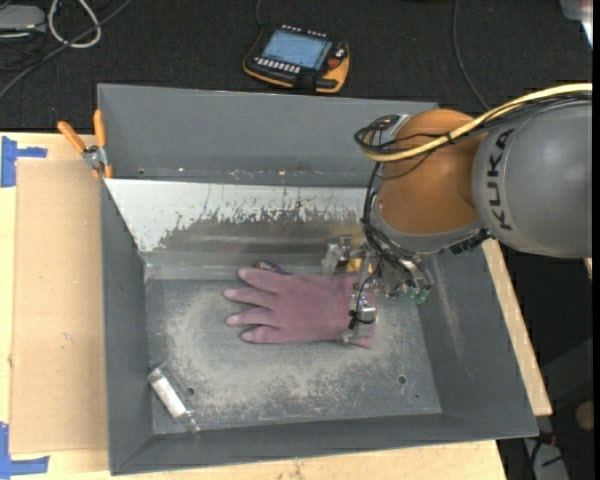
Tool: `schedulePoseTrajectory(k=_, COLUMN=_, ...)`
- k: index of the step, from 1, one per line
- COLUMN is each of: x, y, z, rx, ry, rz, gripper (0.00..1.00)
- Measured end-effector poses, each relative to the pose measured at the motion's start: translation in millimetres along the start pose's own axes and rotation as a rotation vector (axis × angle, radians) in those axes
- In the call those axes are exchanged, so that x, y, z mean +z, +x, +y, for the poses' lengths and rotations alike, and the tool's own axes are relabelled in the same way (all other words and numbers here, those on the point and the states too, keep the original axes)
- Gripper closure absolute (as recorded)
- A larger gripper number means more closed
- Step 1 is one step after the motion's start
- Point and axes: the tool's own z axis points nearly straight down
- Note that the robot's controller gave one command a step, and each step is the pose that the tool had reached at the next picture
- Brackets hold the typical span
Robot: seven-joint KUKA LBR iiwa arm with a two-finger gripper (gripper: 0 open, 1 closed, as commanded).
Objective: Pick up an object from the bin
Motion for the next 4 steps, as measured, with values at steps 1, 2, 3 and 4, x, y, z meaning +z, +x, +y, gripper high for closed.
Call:
schedulePoseTrajectory(k=1, x=0.6, y=14.3, z=-2.9, rx=0.000, ry=0.003, rz=-0.005, gripper=0.00)
schedulePoseTrajectory(k=2, x=23.1, y=15.8, z=-15.7, rx=-0.291, ry=0.002, rz=-0.005, gripper=0.00)
schedulePoseTrajectory(k=3, x=30.7, y=30.0, z=17.4, rx=-0.056, ry=-0.002, rz=0.005, gripper=0.00)
schedulePoseTrajectory(k=4, x=32.7, y=24.2, z=-48.5, rx=-0.203, ry=0.001, rz=-0.002, gripper=1.00)
